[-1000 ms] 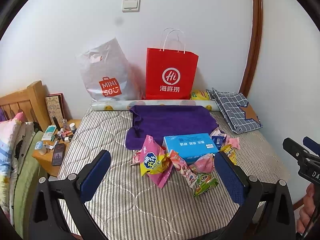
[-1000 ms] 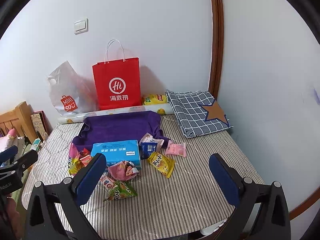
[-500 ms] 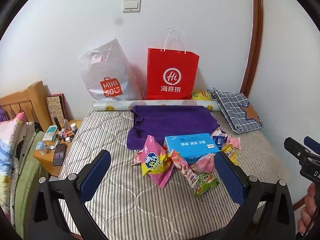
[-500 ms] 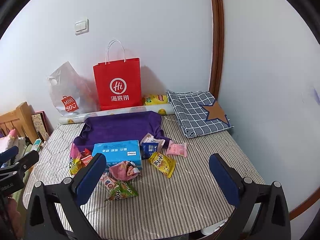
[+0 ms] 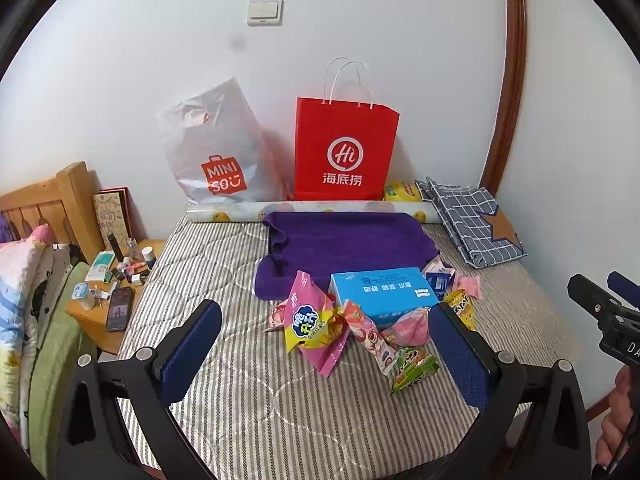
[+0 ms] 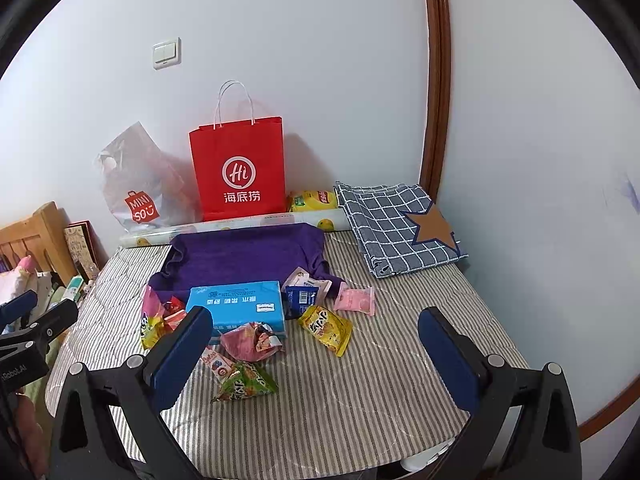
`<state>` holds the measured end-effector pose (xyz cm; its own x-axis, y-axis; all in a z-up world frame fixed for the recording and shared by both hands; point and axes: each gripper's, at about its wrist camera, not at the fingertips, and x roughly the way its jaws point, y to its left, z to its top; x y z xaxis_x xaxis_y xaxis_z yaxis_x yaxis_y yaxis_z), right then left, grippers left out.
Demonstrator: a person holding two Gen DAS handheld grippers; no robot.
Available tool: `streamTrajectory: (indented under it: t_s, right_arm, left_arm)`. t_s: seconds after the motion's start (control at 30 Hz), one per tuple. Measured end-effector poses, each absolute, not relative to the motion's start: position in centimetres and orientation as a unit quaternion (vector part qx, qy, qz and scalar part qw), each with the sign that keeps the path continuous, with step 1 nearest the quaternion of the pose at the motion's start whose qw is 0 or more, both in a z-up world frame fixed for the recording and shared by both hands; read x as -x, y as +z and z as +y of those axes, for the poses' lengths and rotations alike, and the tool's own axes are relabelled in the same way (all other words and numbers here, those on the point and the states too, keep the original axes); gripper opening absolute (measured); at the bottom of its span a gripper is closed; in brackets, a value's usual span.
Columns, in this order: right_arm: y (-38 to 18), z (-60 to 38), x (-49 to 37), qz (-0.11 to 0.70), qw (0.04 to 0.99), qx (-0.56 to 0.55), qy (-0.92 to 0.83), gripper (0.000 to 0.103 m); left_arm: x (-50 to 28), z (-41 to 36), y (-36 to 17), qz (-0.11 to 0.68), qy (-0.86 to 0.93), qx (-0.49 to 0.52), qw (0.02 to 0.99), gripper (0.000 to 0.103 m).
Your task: Organize snacks
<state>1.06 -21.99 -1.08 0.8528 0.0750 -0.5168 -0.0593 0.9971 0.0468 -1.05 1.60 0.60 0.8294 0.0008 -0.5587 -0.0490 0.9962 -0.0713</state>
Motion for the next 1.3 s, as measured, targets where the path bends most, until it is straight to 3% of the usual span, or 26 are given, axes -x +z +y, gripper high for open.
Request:
streamTrajectory:
  t_s: [1.3]
  right_arm:
    - [-1.75,-21.42,-0.78,0.274,0.960,-0.013,0.051,0.103]
  left_arm:
    - [1.00,2.07,-0.19,0.292,0.012,0.049,0.955,0.102]
